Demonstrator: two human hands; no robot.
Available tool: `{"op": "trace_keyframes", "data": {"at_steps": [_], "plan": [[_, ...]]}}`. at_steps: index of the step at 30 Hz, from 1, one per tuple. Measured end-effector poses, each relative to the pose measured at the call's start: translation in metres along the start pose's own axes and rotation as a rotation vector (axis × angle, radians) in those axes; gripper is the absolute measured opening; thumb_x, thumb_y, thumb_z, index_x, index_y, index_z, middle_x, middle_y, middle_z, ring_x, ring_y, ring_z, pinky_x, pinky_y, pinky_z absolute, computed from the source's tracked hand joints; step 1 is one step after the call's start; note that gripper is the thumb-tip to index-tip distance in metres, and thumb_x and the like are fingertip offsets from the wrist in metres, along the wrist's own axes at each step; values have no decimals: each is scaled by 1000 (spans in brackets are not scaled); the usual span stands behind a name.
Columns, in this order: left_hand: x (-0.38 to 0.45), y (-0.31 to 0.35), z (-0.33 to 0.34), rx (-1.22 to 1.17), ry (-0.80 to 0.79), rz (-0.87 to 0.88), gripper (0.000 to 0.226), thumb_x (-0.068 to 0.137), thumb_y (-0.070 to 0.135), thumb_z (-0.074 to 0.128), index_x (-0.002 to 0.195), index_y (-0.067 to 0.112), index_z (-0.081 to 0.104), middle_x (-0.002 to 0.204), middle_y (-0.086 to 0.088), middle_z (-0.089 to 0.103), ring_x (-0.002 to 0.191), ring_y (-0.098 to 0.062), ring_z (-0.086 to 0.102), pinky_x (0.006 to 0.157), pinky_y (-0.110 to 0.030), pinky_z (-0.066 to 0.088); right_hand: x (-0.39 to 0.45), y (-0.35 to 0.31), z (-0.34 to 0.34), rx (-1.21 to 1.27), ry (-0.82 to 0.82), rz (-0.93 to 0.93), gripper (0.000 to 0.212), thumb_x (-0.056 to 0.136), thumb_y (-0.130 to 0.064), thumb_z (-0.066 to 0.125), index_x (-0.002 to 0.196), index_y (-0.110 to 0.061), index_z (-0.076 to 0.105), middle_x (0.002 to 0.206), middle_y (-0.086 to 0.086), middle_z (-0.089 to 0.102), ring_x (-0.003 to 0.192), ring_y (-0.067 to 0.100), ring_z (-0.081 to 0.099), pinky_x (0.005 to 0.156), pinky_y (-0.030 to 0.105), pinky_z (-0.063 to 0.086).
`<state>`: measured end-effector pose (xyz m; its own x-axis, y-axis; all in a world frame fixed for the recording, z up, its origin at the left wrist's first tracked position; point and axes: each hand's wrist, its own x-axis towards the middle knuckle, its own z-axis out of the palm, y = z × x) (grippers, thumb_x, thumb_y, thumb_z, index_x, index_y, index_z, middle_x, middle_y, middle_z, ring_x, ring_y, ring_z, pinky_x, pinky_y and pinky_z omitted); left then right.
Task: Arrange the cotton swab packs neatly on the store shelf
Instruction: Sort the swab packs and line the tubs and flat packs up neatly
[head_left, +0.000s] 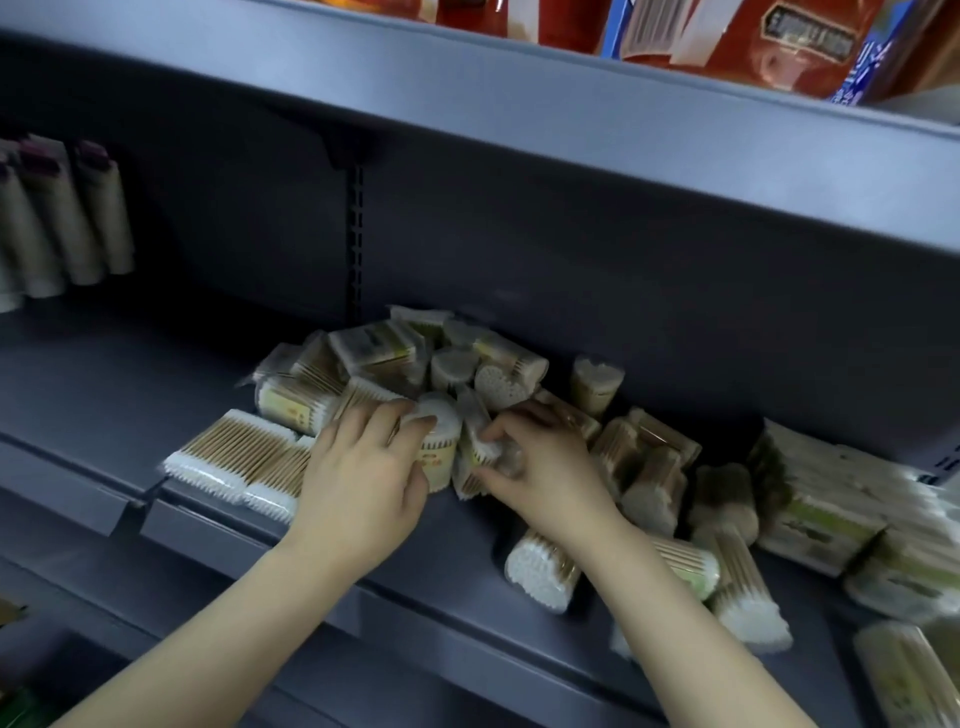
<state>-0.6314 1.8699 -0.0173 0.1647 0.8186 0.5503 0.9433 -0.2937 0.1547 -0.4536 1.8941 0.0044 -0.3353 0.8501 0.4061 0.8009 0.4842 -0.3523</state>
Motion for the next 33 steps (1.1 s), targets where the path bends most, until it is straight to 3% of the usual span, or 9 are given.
{"op": "trace_keyframes", "data": {"at_steps": [5, 11, 13, 19, 24, 30, 33], "plan": [[1, 4, 0, 16, -10, -13, 46, 70, 25, 37, 98, 11, 70, 102, -9, 66, 87, -33, 61, 70, -38, 51, -4, -1, 2, -46, 88, -37, 15, 69, -17, 71, 78, -13, 61, 87, 4, 63, 88, 28, 57, 77, 38, 45], [1, 5, -2, 41, -4, -27, 48, 69, 25, 35, 98, 10, 70, 101, -10, 66, 87, -34, 60, 68, -38, 51, -13, -3, -2, -122, 108, -116, 18, 62, -16, 72, 68, -14, 55, 72, 2, 59, 71, 26, 57, 65, 31, 44], [0, 6, -2, 53, -2, -28, 49, 68, 25, 35, 99, 11, 70, 101, -10, 65, 88, -33, 59, 69, -38, 51, -15, -4, -2, -97, 102, -101, 18, 65, -16, 72, 68, -13, 54, 73, 3, 57, 70, 24, 55, 62, 28, 38], [-1, 10, -3, 67, -13, -36, 50, 68, 24, 34, 100, 9, 70, 100, -12, 66, 86, -35, 60, 66, -38, 52, -17, -18, 4, 10, 53, 55, 15, 78, -13, 58, 73, -13, 45, 85, 6, 47, 71, 23, 48, 62, 34, 40], [-3, 9, -4, 68, -23, -42, 51, 69, 25, 34, 102, 8, 69, 99, -14, 65, 85, -36, 61, 67, -38, 52, -17, -18, -3, 69, 105, 128, 10, 74, -9, 57, 77, -13, 49, 79, 3, 49, 70, 17, 44, 55, 27, 27], [-5, 23, -4, -15, 38, -10, 46, 76, 30, 39, 107, 5, 64, 100, -12, 64, 85, -33, 60, 69, -37, 51, -16, -14, -28, 124, 176, 157, 14, 74, -8, 59, 82, -16, 51, 89, 2, 55, 74, 15, 51, 56, 17, 34], [-6, 34, 1, -38, 49, -3, 46, 78, 31, 40, 107, 6, 65, 102, -11, 63, 87, -32, 60, 71, -38, 52, -20, -13, -39, 130, 168, 163, 15, 73, -7, 59, 84, -14, 52, 82, -6, 52, 72, 10, 49, 55, 11, 33]]}}
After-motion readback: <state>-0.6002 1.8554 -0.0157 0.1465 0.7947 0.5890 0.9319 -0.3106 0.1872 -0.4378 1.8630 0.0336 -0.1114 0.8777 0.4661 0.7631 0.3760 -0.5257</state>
